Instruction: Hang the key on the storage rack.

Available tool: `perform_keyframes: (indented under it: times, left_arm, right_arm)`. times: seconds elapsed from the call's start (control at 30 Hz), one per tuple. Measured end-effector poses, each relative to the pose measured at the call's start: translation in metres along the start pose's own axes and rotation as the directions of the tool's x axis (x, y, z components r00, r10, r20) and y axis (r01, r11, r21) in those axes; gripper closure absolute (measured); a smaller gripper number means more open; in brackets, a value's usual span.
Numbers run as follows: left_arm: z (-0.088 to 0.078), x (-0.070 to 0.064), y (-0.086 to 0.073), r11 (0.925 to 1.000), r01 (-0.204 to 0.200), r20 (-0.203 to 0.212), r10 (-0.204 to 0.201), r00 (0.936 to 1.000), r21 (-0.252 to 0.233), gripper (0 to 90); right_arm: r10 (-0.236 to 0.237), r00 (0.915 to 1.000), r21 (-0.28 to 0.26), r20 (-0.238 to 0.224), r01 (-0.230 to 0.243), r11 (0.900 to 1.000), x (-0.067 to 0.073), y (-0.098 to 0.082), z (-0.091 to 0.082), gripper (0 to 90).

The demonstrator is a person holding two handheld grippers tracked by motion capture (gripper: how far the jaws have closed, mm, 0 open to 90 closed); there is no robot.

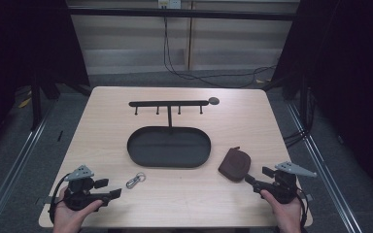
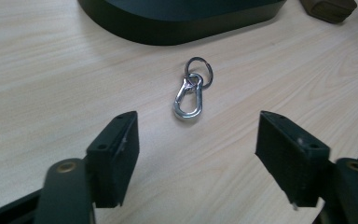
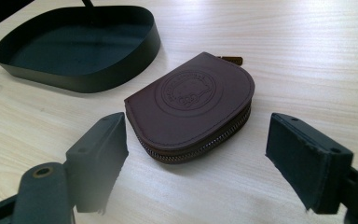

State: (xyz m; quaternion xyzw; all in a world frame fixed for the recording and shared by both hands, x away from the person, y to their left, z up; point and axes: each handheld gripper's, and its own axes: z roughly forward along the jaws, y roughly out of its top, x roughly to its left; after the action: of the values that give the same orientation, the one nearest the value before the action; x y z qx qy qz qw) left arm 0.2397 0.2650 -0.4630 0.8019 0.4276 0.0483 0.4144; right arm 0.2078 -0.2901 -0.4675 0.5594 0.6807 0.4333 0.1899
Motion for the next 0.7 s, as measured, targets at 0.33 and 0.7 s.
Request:
perform_keyframes:
  times: [0.33, 0.7]
  left_arm:
    - [0.0024, -0.0015, 0.0005, 0.9995, -0.009, -0.004, 0.009, 1.0, 0.032, 33.8]
    - [-0.0003, -0.0092, 0.0048, 0.9994, -0.026, -0.002, 0.026, 0.9997, 0.024, 35.9]
  right_arm:
    - [-0.019, 0.9997, 0.018, -0.015, 0.019, 1.0, 0.0028, 0.0011, -0.0014, 22.1]
    - [-0.032, 0.9974, 0.042, -0.065, 0.034, 0.999, 0.0048, 0.0009, 0.0007, 22.0]
